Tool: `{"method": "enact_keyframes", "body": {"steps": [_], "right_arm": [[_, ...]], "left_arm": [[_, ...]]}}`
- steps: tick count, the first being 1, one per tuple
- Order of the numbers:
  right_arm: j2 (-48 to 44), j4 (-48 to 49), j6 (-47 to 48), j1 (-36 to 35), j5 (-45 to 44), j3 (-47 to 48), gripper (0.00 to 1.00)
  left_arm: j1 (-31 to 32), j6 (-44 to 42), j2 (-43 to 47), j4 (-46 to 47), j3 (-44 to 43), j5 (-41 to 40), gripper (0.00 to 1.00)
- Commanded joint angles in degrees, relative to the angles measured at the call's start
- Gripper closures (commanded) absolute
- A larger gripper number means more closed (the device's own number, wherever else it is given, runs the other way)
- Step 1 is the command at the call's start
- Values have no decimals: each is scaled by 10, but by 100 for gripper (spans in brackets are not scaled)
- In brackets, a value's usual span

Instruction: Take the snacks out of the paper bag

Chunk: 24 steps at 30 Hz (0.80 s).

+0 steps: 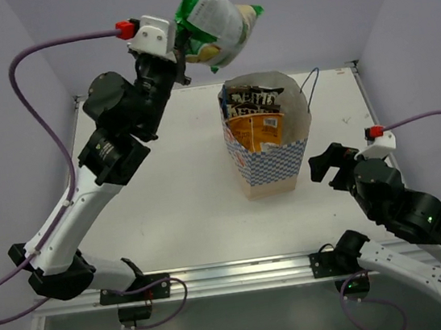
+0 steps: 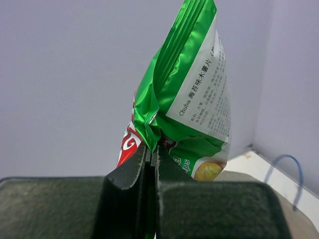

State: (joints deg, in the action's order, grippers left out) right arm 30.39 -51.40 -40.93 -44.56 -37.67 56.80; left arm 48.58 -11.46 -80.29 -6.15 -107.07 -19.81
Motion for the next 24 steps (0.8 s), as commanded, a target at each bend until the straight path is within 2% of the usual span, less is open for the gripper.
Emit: {"method": "enact_keyframes", "body": {"steps": [1, 4, 8, 10, 11, 14, 20, 24], "right_arm": [[-9, 27, 2, 2, 7, -5, 1], [-9, 33, 10, 2, 16, 1, 1], [-6, 43, 28, 2, 32, 11, 1], [-5, 48, 35, 2, 44, 14, 1], [-5, 51, 39, 2, 50, 15, 1], [-5, 58, 58, 2, 72, 14, 1], [-5, 69, 75, 2, 104, -1, 1], [0, 70, 82, 2, 112, -4, 1]], "left_arm": [[-53, 15, 27, 95, 5, -124, 100], [-108, 48, 34, 63, 8, -142, 100], [-160, 88, 36, 24, 60, -129, 100], [-199, 114, 36, 17, 86, -99, 100], [-214, 161, 36, 14, 112, -85, 100], [-276, 228, 19, 13, 154, -38, 100], [-340, 282, -77, 26, 161, 15, 100], [-368, 315, -141, 100, 167, 52, 100]]}}
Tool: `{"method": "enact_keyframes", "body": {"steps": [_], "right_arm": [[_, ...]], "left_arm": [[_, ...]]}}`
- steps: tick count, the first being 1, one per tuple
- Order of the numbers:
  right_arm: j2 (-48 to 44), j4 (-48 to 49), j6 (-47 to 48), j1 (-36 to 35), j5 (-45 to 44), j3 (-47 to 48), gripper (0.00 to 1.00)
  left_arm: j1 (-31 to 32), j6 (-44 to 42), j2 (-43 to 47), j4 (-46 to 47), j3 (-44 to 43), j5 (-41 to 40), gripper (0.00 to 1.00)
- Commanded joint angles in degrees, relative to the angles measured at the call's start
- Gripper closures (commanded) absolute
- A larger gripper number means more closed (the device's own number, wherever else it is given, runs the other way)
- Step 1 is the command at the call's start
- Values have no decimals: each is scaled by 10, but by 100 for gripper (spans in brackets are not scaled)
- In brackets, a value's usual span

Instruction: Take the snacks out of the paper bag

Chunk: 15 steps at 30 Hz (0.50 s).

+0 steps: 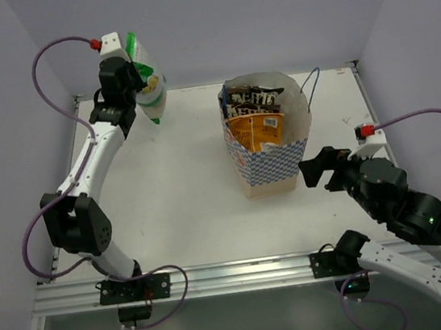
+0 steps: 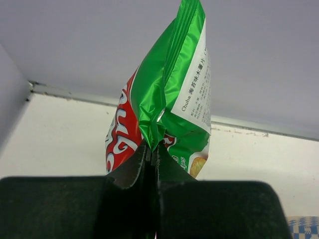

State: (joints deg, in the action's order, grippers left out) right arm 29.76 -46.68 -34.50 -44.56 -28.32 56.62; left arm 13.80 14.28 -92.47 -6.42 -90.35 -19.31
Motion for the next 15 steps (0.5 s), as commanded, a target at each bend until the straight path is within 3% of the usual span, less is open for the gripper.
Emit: {"method": "enact_keyframes", "body": {"steps": [1, 7, 12, 15], "right_arm": [[7, 23, 19, 3, 19, -2, 1], [14, 24, 23, 3, 7, -9, 1], [32, 24, 24, 2, 4, -11, 1], [47, 23, 29, 2, 0, -9, 1]], "left_arm": [[-38, 87, -45, 112, 3, 73, 100], [-129, 231, -76, 263, 132, 217, 100], [-193, 228, -78, 272, 237, 221, 97], [-218, 214, -85, 267, 278, 230, 82]]}}
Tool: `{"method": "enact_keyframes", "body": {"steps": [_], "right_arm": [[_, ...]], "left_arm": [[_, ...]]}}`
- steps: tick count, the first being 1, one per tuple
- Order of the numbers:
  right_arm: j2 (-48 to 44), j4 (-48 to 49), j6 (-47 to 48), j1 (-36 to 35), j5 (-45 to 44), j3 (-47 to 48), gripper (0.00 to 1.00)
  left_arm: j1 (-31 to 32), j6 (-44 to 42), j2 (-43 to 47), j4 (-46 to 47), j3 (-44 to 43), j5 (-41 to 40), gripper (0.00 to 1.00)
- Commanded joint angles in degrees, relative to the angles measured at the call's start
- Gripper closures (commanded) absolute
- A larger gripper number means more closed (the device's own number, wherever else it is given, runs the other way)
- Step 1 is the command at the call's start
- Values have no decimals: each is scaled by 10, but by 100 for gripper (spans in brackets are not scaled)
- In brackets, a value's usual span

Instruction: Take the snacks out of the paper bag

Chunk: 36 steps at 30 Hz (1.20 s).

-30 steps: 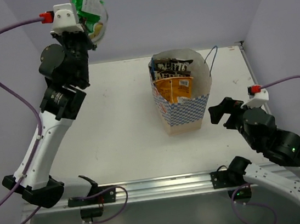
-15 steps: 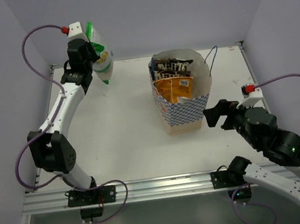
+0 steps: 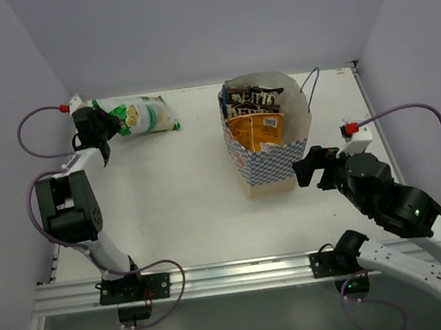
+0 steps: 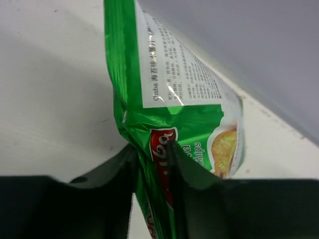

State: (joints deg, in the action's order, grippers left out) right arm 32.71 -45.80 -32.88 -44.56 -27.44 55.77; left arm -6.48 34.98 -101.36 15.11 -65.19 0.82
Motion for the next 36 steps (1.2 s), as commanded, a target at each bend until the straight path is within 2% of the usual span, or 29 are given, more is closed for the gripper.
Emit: {"method": "enact_keyframes", "body": {"steps": [1, 3, 4, 7, 9, 14, 19, 23, 24, 26, 27, 28, 32, 35, 36], "right_arm": [[20, 14, 12, 3, -10, 0, 1], [25, 18, 13, 2, -9, 1, 1], [28, 19, 12, 2, -9, 2, 1], [31, 22, 11, 2, -2, 3, 1], [30, 22, 10, 3, -1, 4, 1], [10, 24, 8, 2, 3, 4, 1], [-7, 24, 12, 2, 0, 7, 1], [-19, 30, 19, 2, -3, 5, 1], [-23, 33, 20, 2, -4, 2, 1], [-26, 37, 25, 2, 0, 0, 1], [-28, 40, 25, 2, 0, -2, 1], [-30, 41, 26, 2, 1, -4, 1], [-36, 47, 24, 2, 10, -8, 1], [-42, 47, 18, 2, 12, -14, 1], [-43, 47, 15, 2, 15, -18, 1]], "left_arm": [[-20, -3, 0, 47, 30, 31, 64], [-34, -14, -7, 26, 37, 44, 45], [-38, -22, -15, 14, 31, 49, 26], [-57, -31, -29, -25, 17, 73, 8], [-68, -43, -25, -58, -3, 99, 3], [-71, -107, 31, -174, -57, 106, 0], [-71, -155, 127, -279, -125, 0, 0], [-50, -206, 186, -294, -157, 34, 0], [-21, -222, 200, -300, -165, 69, 0], [32, -280, 210, -321, -198, 79, 0], [104, -303, 216, -329, -209, 68, 0], [137, -333, 217, -334, -229, 67, 0], [281, -373, 217, -345, -274, 97, 0], [348, -410, 209, -365, -313, 93, 1], [391, -426, 195, -376, -327, 90, 0]]}}
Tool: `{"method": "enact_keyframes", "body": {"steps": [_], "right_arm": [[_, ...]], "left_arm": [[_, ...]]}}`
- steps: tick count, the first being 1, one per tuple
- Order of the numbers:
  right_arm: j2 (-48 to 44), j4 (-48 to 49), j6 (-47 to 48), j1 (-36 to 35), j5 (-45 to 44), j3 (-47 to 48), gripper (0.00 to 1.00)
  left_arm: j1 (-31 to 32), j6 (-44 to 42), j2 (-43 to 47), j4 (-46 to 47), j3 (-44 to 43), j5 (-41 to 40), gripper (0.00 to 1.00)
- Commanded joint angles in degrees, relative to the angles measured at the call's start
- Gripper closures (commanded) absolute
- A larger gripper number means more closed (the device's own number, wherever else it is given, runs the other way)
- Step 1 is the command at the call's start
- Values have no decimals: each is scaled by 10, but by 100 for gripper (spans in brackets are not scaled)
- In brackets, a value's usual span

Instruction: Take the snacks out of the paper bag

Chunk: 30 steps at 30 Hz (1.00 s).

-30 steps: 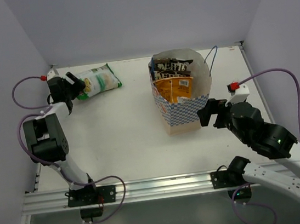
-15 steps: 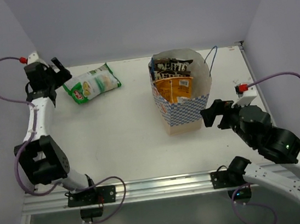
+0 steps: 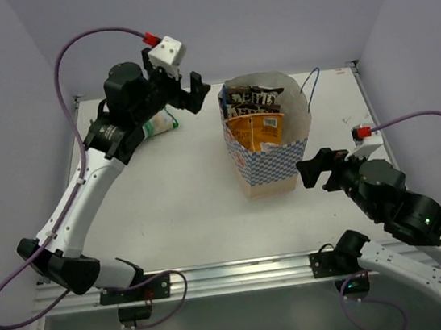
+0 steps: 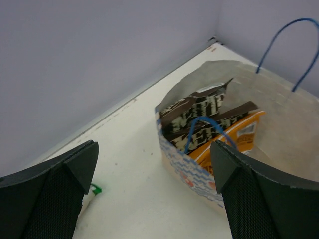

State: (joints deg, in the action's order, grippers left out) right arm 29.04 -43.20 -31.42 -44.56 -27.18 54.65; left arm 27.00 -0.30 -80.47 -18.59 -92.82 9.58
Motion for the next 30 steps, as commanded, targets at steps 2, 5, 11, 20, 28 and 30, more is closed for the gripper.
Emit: {"method": "enact_keyframes", "body": {"steps": [2, 5, 11, 20, 28, 30], "right_arm": [[-10, 17, -4, 2, 13, -10, 1], [-14, 17, -9, 2, 9, -14, 1], [-17, 17, -12, 2, 8, -19, 1], [-14, 9, -11, 2, 10, -14, 1], [-2, 2, -7, 2, 17, -2, 1], [-1, 5, -7, 2, 20, -2, 1]], "left_arm": [[100, -88, -35, -82, -109, -11, 0], [187, -117, -95, -144, -193, -29, 1], [234, -139, -233, -240, -331, -48, 2], [232, -166, -333, -278, -365, -93, 6], [212, -163, -372, -292, -358, -91, 6], [210, -164, -375, -291, -355, -90, 6]]}}
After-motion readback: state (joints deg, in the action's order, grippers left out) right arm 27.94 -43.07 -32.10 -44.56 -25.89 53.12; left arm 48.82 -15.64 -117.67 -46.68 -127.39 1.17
